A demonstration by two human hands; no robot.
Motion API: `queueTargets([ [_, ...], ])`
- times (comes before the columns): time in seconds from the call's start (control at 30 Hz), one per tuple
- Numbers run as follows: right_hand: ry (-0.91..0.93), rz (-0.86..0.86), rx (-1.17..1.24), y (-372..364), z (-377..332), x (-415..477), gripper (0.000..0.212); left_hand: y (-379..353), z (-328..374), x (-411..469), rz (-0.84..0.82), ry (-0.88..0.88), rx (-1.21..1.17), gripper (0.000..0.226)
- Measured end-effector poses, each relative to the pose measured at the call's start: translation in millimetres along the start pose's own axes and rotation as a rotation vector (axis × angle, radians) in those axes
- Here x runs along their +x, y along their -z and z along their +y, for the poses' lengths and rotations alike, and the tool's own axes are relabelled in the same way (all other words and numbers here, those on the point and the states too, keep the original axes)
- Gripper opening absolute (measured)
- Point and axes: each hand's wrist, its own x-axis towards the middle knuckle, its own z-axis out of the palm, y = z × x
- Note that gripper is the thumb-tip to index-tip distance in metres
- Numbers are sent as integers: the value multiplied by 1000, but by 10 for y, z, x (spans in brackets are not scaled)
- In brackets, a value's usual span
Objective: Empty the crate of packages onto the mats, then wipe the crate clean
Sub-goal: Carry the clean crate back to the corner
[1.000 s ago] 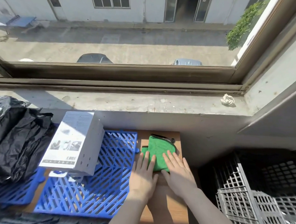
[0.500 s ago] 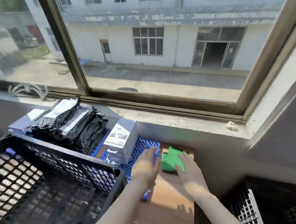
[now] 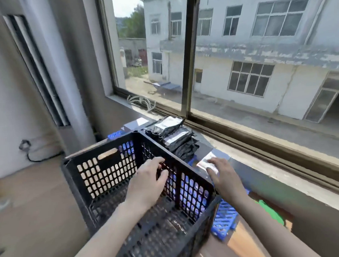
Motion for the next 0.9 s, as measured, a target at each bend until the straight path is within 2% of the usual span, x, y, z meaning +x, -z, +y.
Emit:
queueTargets([
  [0.17, 130, -224, -57, -368, -500, 459, 50, 517, -875, -185, 95, 268, 307, 50],
  [0.3, 192, -345, -177, -723, -756, 799, 60, 758, -1340, -362, 115, 451, 428, 57],
  [0.5, 208, -443, -302, -1103, -857, 1120, 69, 799, -1610, -526, 75, 639, 428, 66],
  [0.67, 289, -388, -455, -1212, -797, 1244, 73, 670, -1551, -565, -10, 769, 342, 72],
  [0.9, 334, -429, -452, -1230, -502, 1256, 83, 486, -1385, -568, 21, 905, 287, 81],
])
